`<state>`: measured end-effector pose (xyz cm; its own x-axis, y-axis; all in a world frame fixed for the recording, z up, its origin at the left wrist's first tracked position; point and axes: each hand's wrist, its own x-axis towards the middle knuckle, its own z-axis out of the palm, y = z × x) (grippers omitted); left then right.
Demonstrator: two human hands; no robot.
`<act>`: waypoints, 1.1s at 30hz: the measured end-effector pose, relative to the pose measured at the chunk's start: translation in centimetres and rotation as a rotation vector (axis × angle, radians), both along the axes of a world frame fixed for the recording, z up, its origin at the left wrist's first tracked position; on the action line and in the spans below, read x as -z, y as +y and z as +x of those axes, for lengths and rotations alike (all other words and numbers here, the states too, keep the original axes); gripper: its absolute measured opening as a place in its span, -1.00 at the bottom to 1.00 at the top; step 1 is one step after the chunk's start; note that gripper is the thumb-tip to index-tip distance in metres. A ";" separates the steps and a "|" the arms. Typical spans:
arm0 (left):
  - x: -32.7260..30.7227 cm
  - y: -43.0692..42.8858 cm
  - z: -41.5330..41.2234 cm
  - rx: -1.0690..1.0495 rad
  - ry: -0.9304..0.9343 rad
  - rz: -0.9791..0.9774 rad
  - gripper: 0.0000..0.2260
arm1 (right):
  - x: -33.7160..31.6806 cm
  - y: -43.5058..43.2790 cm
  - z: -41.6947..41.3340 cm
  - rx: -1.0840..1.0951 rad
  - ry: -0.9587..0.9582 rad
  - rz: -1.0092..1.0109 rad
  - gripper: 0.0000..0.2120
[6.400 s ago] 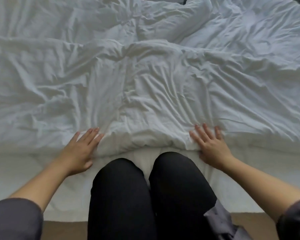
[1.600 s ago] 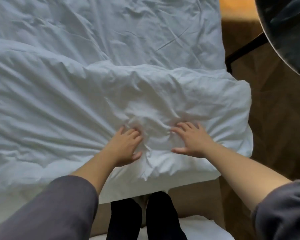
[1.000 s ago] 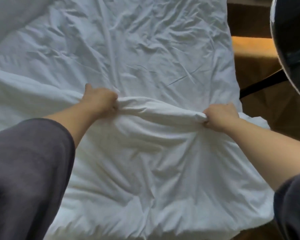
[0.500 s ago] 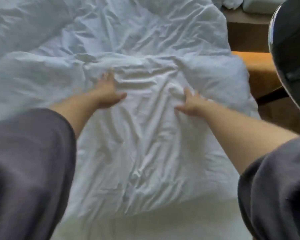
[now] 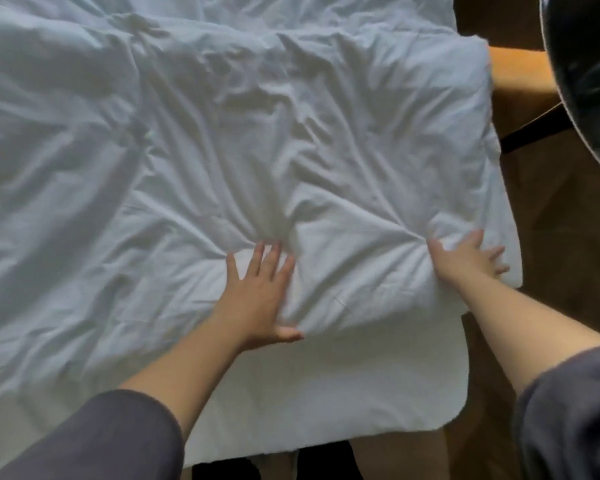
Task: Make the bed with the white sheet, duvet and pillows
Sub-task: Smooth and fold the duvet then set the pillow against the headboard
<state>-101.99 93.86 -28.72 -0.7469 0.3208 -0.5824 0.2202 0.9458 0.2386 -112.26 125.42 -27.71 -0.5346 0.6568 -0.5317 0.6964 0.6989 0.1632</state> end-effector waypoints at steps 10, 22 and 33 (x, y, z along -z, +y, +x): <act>0.3 6.0 1.4 0.020 0.041 -0.082 -0.75 | 2.1 5.6 3.9 0.475 0.368 -0.165 -0.53; 0.7 8.0 5.8 0.178 0.162 0.050 -0.70 | -0.9 8.4 12.1 0.607 0.413 -0.222 -0.52; 2.2 -3.7 8.3 -0.022 0.301 -0.250 -0.57 | 4.7 -2.6 13.3 1.144 0.505 -0.732 -0.22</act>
<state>-93.68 90.18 -30.94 -0.9013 0.1786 -0.3946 0.2243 0.9718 -0.0724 -98.91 122.77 -32.43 -0.1418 0.5131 -0.8465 0.7938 -0.4520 -0.4069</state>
